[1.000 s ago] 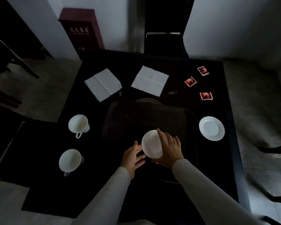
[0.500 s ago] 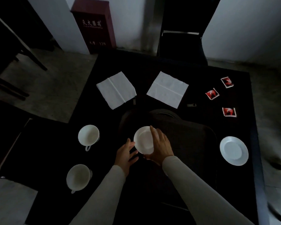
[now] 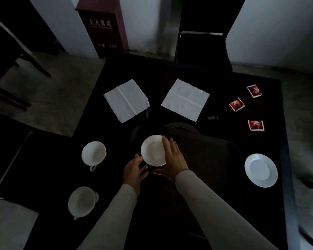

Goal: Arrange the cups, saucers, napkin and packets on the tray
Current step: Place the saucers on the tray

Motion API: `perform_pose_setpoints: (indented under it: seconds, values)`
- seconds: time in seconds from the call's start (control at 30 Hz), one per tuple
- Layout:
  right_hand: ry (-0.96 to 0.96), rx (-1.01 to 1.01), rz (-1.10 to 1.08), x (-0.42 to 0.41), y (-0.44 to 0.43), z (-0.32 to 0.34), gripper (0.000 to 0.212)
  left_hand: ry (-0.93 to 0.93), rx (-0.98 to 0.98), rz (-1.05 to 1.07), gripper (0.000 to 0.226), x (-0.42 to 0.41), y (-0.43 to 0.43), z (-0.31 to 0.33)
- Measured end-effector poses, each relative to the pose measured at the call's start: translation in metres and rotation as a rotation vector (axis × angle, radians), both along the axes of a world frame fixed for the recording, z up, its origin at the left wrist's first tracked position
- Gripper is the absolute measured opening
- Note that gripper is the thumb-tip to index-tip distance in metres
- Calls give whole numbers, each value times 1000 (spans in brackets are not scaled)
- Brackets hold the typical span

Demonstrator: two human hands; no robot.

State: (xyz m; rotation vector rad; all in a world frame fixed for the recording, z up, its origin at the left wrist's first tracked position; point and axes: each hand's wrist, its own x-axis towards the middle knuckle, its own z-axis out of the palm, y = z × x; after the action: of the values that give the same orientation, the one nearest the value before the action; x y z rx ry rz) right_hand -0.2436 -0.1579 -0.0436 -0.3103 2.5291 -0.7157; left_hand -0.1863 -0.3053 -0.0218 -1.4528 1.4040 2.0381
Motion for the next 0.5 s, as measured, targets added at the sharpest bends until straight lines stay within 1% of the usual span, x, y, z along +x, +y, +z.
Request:
perform_pose_setpoints:
  seconds: [0.1, 0.23, 0.4, 0.5]
  values:
    - [3, -17, -8, 10, 27, 0, 135, -33, 26, 28, 43, 9, 24, 2]
    - [58, -18, -85, 18, 79, 7, 122, -61, 43, -13, 43, 19, 68, 3]
    - [109, 45, -178, 26, 162, 19, 116, -45, 82, -135, 36, 16, 138, 10]
    - [104, 100, -233, 29, 214, 23, 117, -25, 127, -253, 39, 10, 182, 16]
